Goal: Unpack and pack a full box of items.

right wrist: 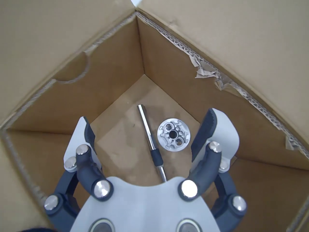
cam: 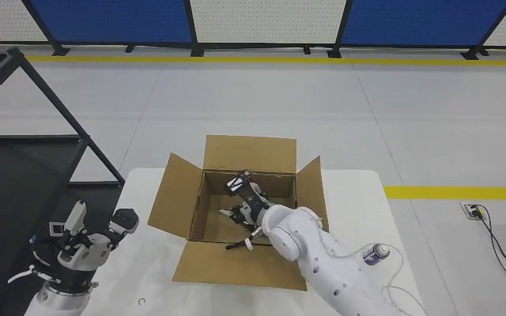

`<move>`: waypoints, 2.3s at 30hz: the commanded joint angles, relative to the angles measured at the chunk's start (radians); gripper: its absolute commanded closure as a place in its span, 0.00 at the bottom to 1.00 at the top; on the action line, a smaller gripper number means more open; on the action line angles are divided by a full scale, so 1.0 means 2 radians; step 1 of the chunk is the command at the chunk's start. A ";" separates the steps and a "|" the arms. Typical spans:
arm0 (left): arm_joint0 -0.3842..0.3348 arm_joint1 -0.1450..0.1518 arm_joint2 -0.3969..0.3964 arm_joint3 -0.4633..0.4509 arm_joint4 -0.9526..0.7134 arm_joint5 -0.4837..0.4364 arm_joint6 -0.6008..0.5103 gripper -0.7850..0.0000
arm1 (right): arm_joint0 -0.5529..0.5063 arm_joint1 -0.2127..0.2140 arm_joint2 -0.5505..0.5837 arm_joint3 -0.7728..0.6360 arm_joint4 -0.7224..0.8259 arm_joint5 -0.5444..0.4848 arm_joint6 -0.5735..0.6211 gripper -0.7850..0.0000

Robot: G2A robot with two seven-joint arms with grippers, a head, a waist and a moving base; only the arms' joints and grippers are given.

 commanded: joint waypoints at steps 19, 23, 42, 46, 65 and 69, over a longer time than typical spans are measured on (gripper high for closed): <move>0.006 0.001 -0.017 0.007 0.026 0.007 0.001 0.00 | -0.100 0.028 0.078 -0.149 -0.003 -0.057 -0.004 0.00; 0.006 0.001 -0.017 0.007 0.026 0.007 0.001 0.00 | -0.100 0.028 0.078 -0.149 -0.003 -0.057 -0.004 0.00; 0.014 -0.003 0.017 0.014 0.064 0.007 0.003 0.00 | -0.361 0.074 0.279 -0.464 -0.073 -0.162 -0.127 0.00; 0.007 -0.003 0.029 0.014 0.073 0.012 -0.001 0.00 | -0.441 0.079 0.350 -0.504 -0.075 -0.157 -0.189 0.00; -0.019 -0.006 0.065 0.001 0.103 0.008 0.006 0.00 | -0.594 0.087 0.520 -0.397 -0.016 -0.136 -0.253 0.00; -0.019 -0.006 0.065 0.001 0.103 0.008 0.006 0.00 | -0.594 0.087 0.520 -0.397 -0.016 -0.136 -0.253 0.00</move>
